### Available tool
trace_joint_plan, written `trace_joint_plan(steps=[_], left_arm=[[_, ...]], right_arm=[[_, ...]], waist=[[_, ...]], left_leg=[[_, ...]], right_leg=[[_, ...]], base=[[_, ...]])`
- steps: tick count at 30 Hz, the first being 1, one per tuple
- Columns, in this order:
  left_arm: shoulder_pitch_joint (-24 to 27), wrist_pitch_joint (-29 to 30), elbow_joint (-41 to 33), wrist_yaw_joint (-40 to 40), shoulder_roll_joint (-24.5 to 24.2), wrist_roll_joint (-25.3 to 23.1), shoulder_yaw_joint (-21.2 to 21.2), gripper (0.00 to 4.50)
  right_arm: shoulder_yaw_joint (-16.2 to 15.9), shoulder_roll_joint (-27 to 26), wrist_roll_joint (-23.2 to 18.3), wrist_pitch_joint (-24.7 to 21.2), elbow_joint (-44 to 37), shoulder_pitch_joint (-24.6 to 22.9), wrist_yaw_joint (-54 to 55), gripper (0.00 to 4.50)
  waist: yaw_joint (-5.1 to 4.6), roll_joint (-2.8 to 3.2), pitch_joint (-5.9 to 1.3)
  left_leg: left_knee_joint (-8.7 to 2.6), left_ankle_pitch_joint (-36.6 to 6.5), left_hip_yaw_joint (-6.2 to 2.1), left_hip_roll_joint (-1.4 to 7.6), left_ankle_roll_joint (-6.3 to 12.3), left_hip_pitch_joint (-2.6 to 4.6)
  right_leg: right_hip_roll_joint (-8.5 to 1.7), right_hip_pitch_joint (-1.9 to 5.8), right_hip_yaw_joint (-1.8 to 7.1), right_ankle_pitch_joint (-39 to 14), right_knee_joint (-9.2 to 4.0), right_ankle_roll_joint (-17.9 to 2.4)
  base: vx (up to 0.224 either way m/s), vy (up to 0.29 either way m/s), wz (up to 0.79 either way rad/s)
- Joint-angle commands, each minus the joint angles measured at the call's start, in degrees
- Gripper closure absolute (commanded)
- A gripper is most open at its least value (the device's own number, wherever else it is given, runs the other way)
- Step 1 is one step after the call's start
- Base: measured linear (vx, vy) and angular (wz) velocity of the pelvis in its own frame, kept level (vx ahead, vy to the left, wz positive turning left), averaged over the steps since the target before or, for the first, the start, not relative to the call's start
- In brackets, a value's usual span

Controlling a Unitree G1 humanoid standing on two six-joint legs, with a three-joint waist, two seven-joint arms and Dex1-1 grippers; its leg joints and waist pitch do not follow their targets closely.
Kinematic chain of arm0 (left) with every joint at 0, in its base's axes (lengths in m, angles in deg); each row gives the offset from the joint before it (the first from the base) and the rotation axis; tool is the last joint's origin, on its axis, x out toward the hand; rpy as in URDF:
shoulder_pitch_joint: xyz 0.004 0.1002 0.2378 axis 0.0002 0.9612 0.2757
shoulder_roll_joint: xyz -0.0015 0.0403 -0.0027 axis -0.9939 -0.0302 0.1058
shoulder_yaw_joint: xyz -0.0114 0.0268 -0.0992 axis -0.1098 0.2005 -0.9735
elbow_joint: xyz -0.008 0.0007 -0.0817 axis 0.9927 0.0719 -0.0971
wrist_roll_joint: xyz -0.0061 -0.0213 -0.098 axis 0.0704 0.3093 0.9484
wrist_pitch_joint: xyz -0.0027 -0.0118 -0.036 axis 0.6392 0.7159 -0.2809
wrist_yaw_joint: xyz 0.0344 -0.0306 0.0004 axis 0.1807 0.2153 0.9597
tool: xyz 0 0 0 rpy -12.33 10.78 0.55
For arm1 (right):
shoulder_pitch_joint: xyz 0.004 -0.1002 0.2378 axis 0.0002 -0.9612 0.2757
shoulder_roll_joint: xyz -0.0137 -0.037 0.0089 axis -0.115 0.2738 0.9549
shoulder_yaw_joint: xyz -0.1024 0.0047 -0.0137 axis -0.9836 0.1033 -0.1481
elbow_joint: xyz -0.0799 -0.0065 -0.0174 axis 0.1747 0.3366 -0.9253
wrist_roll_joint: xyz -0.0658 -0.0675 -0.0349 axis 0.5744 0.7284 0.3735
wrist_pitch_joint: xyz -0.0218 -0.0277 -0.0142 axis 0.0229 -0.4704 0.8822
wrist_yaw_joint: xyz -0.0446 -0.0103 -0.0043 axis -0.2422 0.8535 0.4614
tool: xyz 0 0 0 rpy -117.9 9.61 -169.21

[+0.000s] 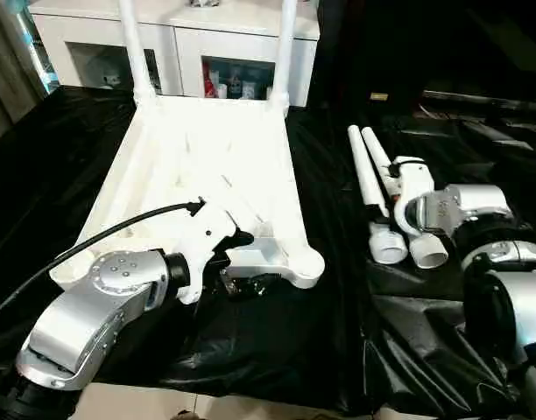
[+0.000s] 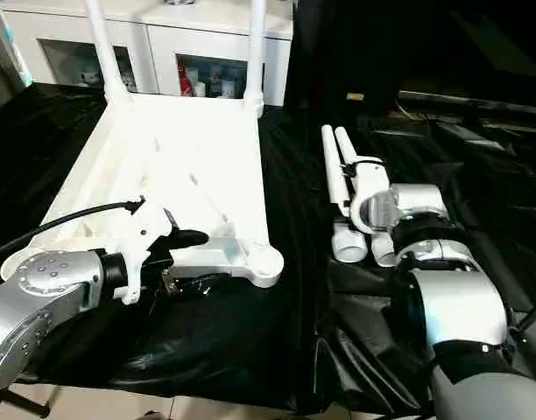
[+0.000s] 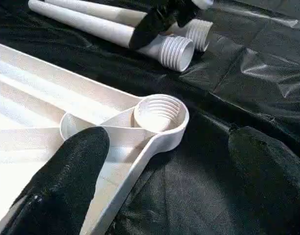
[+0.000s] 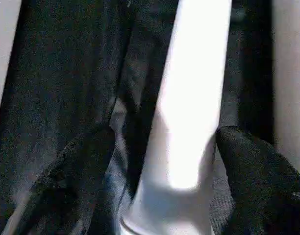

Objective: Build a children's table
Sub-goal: Pick table leg

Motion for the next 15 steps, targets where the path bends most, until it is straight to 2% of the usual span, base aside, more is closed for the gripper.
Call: trace_joint_plan(steps=[1,7,8,9,10,12,15], left_arm=[[0.2,0.7,-1.1,0.3,-0.5,-0.1,0.7,0.09],[0.3,1.0,-1.5,0.4,-0.3,-0.3,1.0,0.09],[0.3,1.1,-1.6,0.4,-0.3,-0.3,1.0,0.09],[0.4,1.1,-1.7,0.5,-0.3,-0.3,1.0,0.09],[0.4,1.2,-1.9,0.5,-0.4,-0.3,0.9,0.09],[0.6,1.3,-2.1,0.6,-0.4,-0.3,0.7,0.00],[0.8,1.2,-2.1,0.6,-0.6,-0.4,0.7,0.00]], right_arm=[[-0.2,0.1,0.3,0.5,1.0,1.0,-0.3,0.75],[-1.1,-1.0,1.2,1.9,2.9,0.6,-0.3,0.75],[-1.3,-1.2,1.5,2.0,3.0,0.6,-0.5,0.75],[-1.5,-1.4,1.6,2.0,3.1,0.7,-0.7,0.75],[-1.7,-1.6,1.8,2.1,3.2,0.8,-1.0,0.75],[-2.1,-2.0,2.2,2.2,3.4,0.9,-1.6,1.04],[-2.5,-2.4,2.5,2.5,3.9,0.9,-1.8,1.15]], waist=[[-0.04,-0.21,-4.11],[-0.02,-0.29,-4.16],[-0.06,-0.66,-4.19],[0.00,-0.42,-4.18],[-0.04,-0.64,-4.21],[-0.05,-0.61,-4.18],[-0.10,-0.65,-4.18]], left_leg=[[-3.49,-12.1,0.20,0.65,-2.84,0.40],[-3.49,-12.1,0.15,0.70,-3.16,0.42],[-3.49,-11.9,0.20,0.70,-3.04,0.39],[-3.49,-11.9,0.16,0.75,-3.12,0.47],[-3.48,-11.9,0.19,0.76,-3.10,0.43],[-3.52,-11.9,0.15,0.75,-3.20,0.44],[-3.53,-12.0,0.12,0.80,-3.30,0.47]], right_leg=[[-2.61,2.82,2.20,-15.2,-3.96,-9.6],[-2.64,2.85,2.20,-15.0,-3.88,-9.6],[-2.61,2.87,2.19,-14.7,-3.89,-9.6],[-2.69,2.82,2.23,-14.5,-3.82,-9.7],[-2.68,2.82,2.22,-14.5,-3.82,-9.8],[-2.66,2.84,2.20,-14.3,-3.76,-9.8],[-2.67,2.83,2.21,-14.0,-3.72,-9.9]], base=[[0.000,0.000,0.00],[0.000,0.000,0.00],[0.000,0.000,0.00],[0.000,0.000,0.00],[0.000,0.000,0.00],[0.000,0.000,0.00],[0.000,0.000,0.00]])
